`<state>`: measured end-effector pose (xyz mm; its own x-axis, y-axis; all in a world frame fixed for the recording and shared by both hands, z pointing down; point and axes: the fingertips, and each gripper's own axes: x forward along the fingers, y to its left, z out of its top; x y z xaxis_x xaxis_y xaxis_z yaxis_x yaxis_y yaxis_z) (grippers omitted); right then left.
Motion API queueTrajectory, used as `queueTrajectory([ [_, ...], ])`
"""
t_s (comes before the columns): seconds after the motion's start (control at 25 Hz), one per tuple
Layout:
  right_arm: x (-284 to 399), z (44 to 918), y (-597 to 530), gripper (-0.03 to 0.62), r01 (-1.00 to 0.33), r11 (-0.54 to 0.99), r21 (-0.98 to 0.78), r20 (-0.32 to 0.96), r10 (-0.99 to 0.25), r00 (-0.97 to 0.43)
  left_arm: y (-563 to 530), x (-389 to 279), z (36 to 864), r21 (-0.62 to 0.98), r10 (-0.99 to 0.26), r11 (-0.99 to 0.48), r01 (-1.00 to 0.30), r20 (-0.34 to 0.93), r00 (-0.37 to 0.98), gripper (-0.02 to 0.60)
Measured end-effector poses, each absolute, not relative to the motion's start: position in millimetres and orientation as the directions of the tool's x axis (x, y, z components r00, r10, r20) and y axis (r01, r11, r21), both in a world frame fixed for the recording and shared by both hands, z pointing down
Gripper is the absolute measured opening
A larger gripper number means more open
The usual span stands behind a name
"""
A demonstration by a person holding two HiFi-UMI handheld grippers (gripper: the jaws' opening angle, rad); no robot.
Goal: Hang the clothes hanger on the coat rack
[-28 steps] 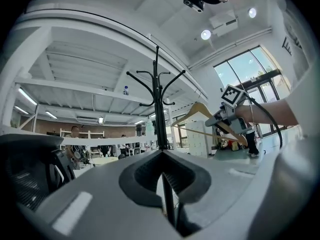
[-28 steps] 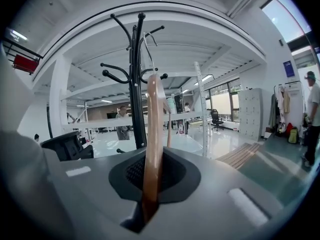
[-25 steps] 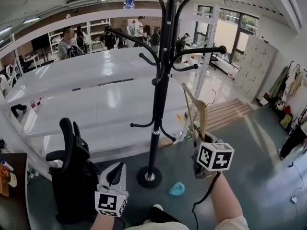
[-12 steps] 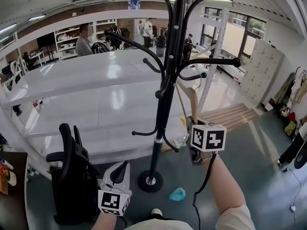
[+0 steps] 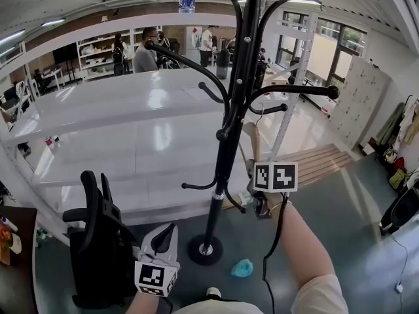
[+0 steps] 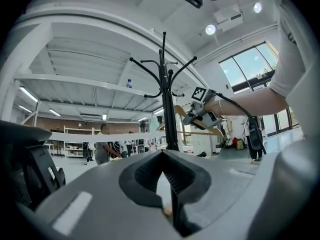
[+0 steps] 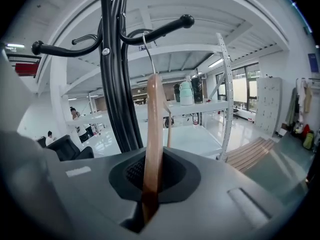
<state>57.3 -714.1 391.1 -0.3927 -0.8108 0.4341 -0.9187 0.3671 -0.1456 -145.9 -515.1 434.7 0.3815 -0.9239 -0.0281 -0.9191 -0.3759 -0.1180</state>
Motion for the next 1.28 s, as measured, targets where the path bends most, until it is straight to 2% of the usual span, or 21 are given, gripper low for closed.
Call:
queueTrajectory([
  [0.44,57.9,399.8,-707.7,0.041,-0.930,0.341,-0.135,0.384,-0.847,-0.367,-516.1,-143.7,446.5,-0.105,-0.916,-0.399,-0.911,-0.003,0.402,0.000],
  [0.72,56.6,376.7,-686.6,0.260,-0.929,0.359,-0.094,0.283,-0.885,-0.370,-510.3,-144.3,438.4,-0.102,-0.911,-0.408,-0.907,-0.017,0.412,0.000],
  [0.8,63.8,361.1,-676.0,0.300,-0.940,0.337,-0.047,0.221,-0.914,-0.339,-507.2,-141.9,435.7,-0.102,-0.908,-0.414,-0.905,-0.021,0.418,0.000],
  [0.88,72.8,340.4,-657.8,0.305,-0.951,0.308,0.006,0.136,-0.943,-0.304,-501.8,-139.1,433.3,-0.105,-0.905,-0.419,-0.902,-0.026,0.424,0.000],
  [0.96,78.3,321.9,-634.7,0.292,-0.955,0.296,0.033,0.048,-0.955,-0.294,-495.5,-136.9,428.9,-0.109,-0.903,-0.422,-0.900,-0.036,0.428,0.000],
  [1.2,80.8,306.0,-556.9,0.072,-0.958,0.285,0.030,-0.127,-0.950,-0.287,-472.0,-131.4,412.5,-0.121,-0.889,-0.443,-0.888,-0.070,0.453,0.000],
  [1.28,77.2,313.4,-531.0,0.028,-0.959,0.277,0.065,-0.161,-0.945,-0.284,-462.4,-128.9,407.1,-0.115,-0.882,-0.454,-0.884,-0.085,0.464,0.000],
])
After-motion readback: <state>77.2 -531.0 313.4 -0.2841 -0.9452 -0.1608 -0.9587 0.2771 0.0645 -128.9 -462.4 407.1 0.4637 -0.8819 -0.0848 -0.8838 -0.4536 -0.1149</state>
